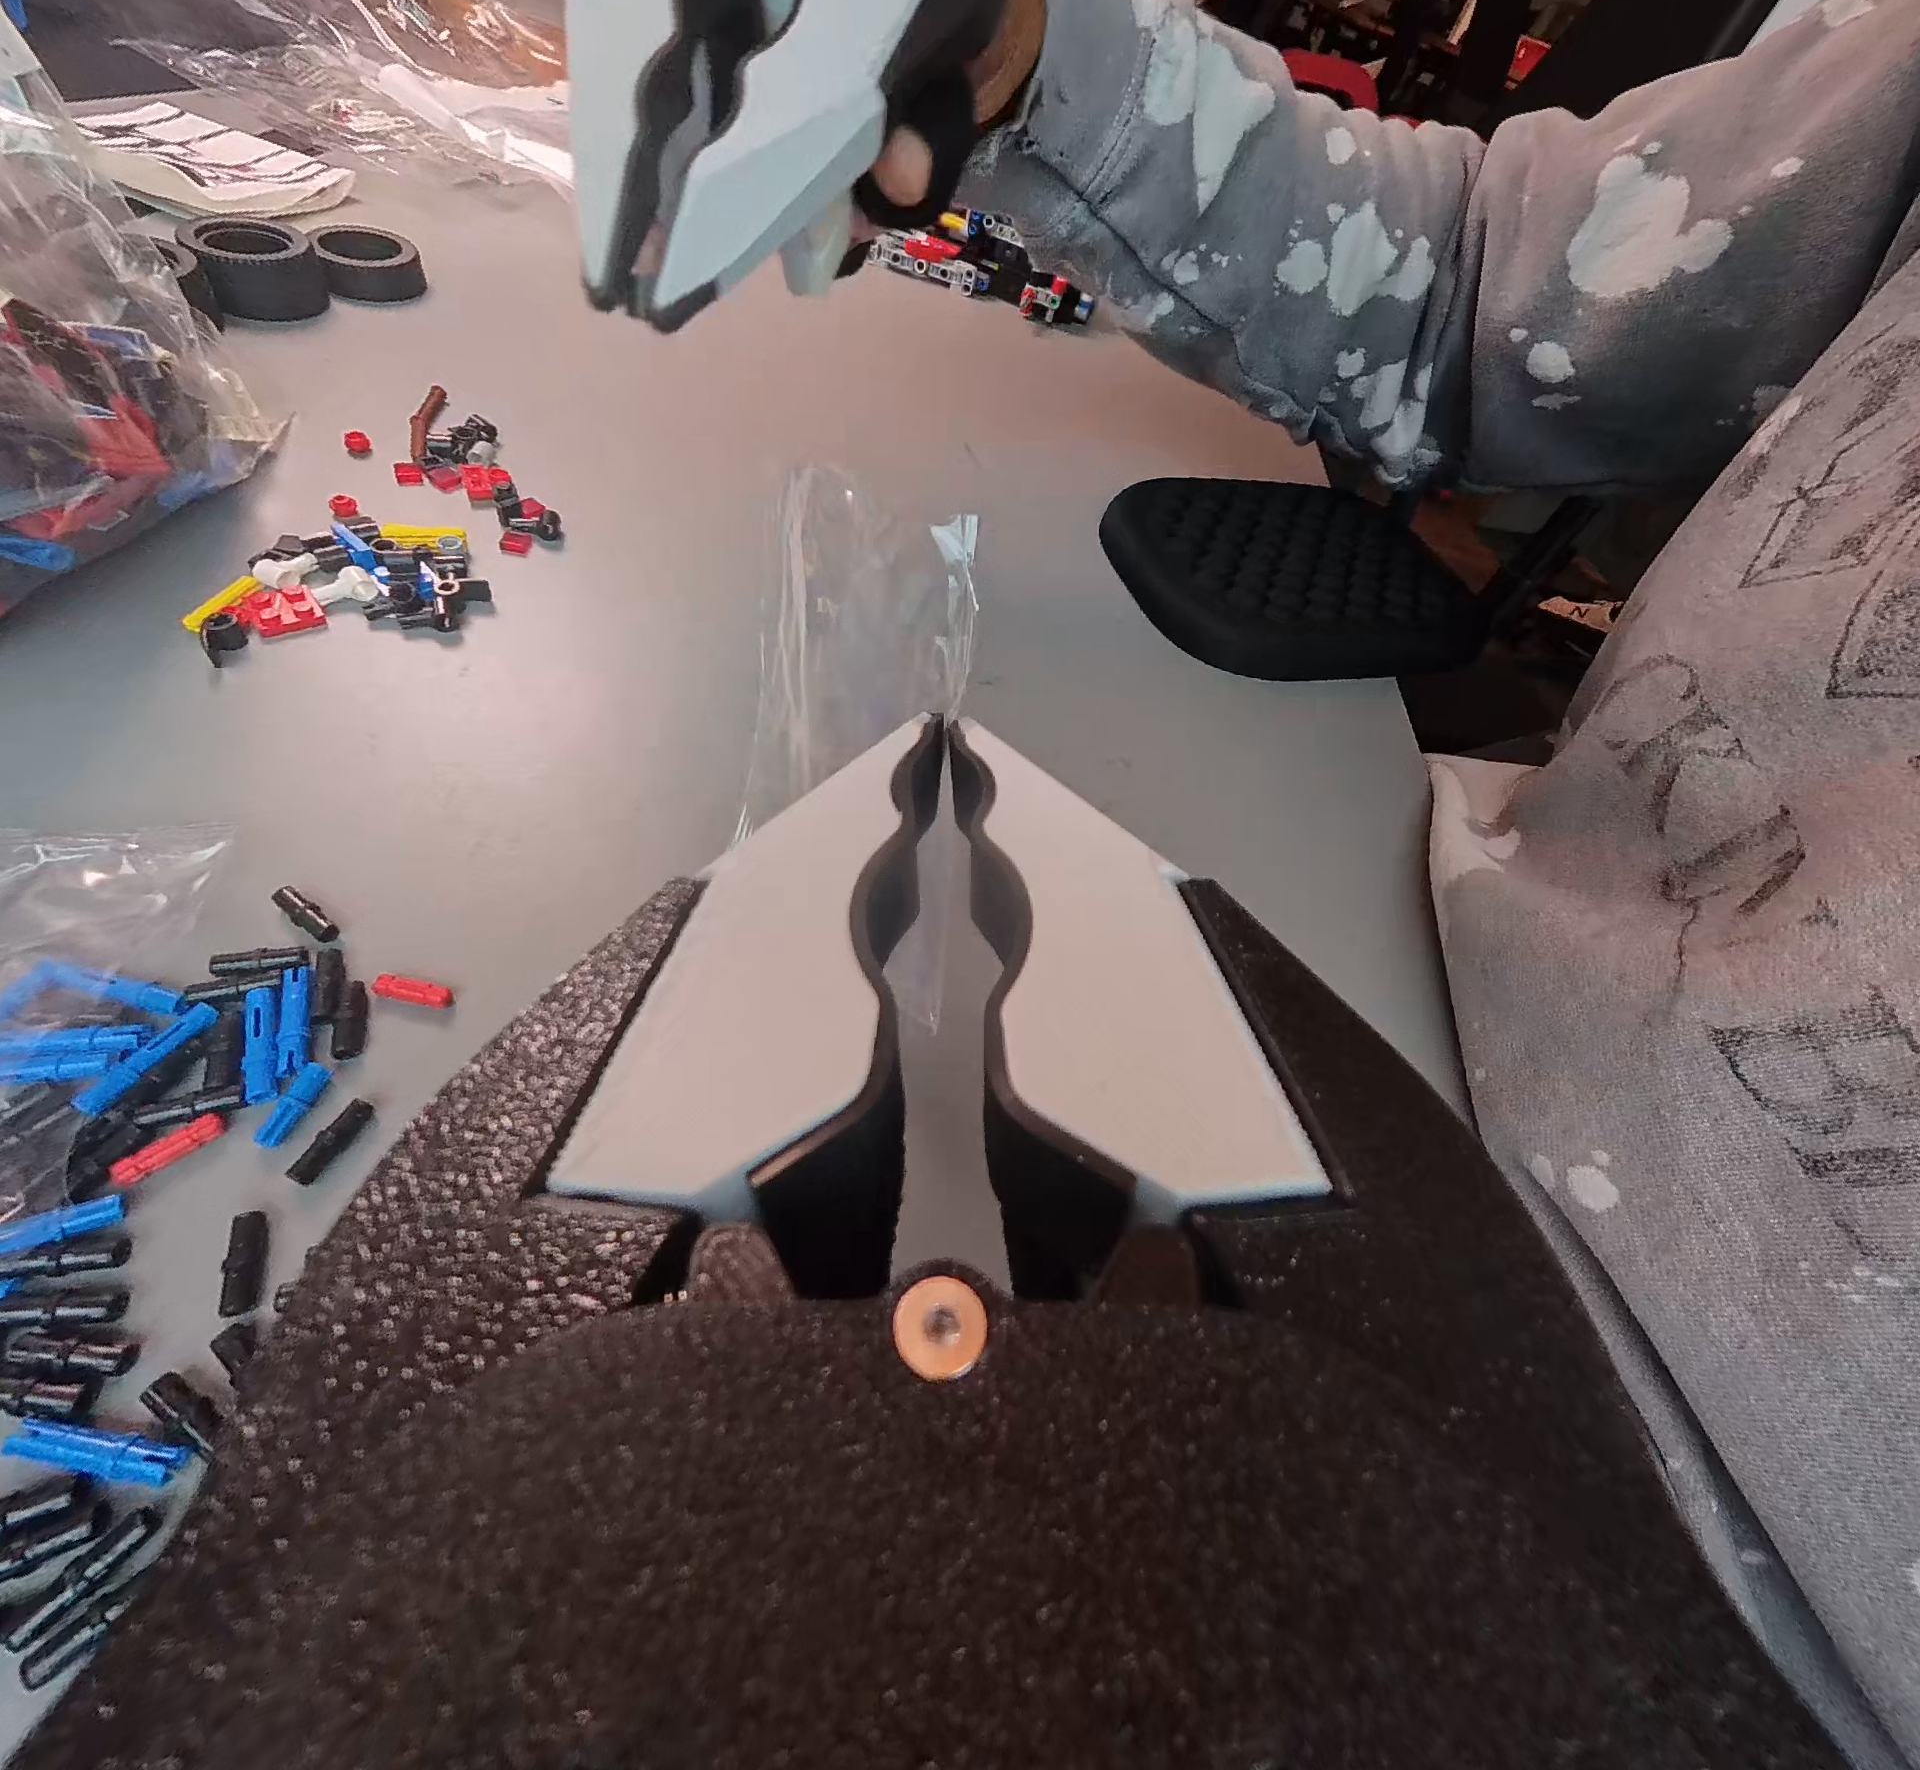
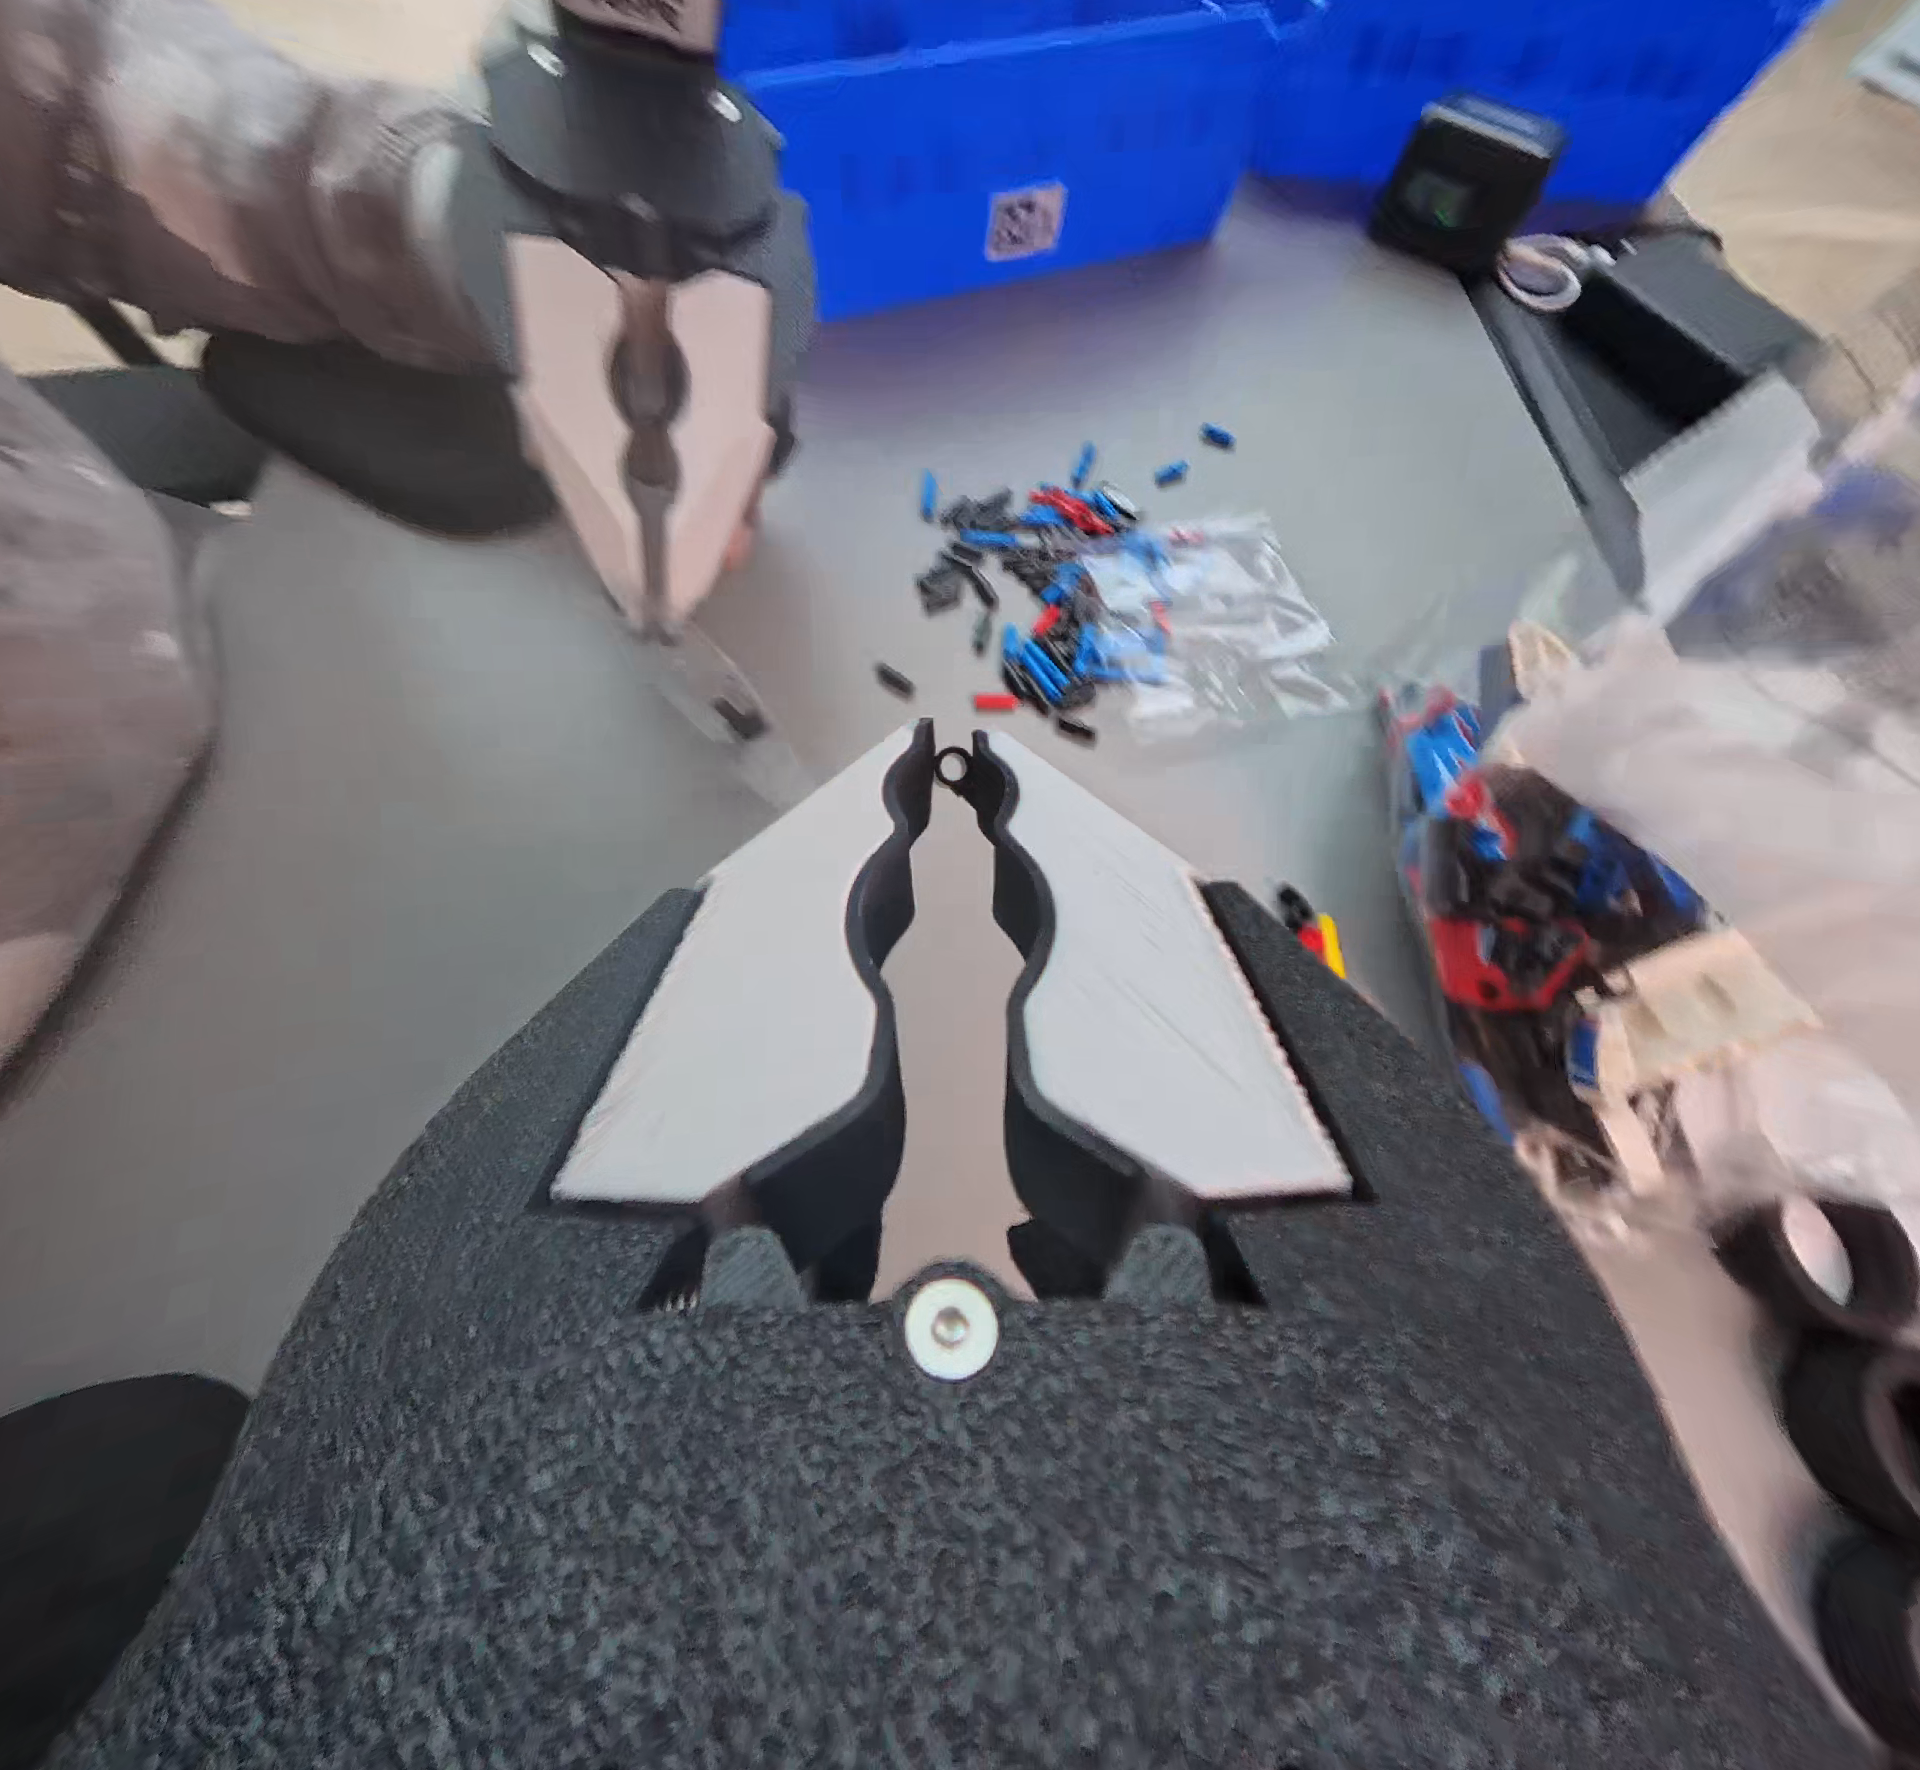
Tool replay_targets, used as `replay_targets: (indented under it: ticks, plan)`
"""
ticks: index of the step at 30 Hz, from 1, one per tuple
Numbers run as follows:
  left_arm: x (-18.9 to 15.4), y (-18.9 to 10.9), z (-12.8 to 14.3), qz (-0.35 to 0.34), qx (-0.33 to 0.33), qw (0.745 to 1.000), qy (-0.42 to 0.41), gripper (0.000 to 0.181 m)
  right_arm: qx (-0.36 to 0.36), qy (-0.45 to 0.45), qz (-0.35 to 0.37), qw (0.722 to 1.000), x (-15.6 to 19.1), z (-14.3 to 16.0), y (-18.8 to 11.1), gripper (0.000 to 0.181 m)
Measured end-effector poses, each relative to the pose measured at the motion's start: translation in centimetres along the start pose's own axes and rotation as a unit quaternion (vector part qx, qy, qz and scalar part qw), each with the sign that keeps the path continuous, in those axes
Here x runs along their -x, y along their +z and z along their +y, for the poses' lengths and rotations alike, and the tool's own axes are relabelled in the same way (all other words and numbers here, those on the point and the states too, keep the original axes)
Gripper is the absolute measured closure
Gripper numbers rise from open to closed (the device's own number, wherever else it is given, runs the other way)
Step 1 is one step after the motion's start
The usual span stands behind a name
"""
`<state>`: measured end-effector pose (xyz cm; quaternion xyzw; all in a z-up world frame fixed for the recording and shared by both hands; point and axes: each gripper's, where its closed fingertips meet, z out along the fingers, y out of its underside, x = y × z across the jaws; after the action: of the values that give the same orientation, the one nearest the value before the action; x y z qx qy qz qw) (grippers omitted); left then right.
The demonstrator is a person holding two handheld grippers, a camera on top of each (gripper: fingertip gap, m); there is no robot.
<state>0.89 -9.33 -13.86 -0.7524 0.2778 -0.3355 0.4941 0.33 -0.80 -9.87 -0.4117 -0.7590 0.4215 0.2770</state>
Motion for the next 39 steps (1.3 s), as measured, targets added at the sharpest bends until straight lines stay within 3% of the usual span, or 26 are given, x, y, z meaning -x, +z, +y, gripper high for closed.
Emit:
replay_targets:
  ticks: [3, 6, 12, 29, 35, 39]
  plan:
    - [-0.2, -0.1, -0.3, 0.005, -0.009, 1.000, -0.001, 0.181, -0.033, -0.028, -0.066, 0.997, 3.9, -3.0, 0.5, 0.174]
    - [-0.3, -0.5, -0.9, 0.011, -0.027, 1.000, -0.008, 0.181, -0.036, -0.043, -0.093, 0.994, 5.8, -3.8, 1.2, 0.174]
    - [-0.9, -1.2, -2.2, 0.031, -0.066, 0.997, -0.018, 0.181, -0.022, -0.040, -0.098, 0.994, 6.4, -3.2, 2.1, 0.174]
    - [-1.7, -1.7, -2.8, 0.056, -0.086, 0.995, -0.020, 0.181, -0.022, -0.044, -0.083, 0.995, 6.6, -2.7, 2.0, 0.170]
    - [-0.1, -1.6, -2.2, 0.011, -0.069, 0.997, -0.028, 0.181, -0.041, -0.036, -0.051, 0.997, 5.9, -2.8, 0.4, 0.173]
    - [0.7, -1.7, -2.0, -0.017, -0.062, 0.998, -0.021, 0.181, 0.034, -0.048, -0.050, 0.997, 7.7, 0.9, 0.5, 0.169]
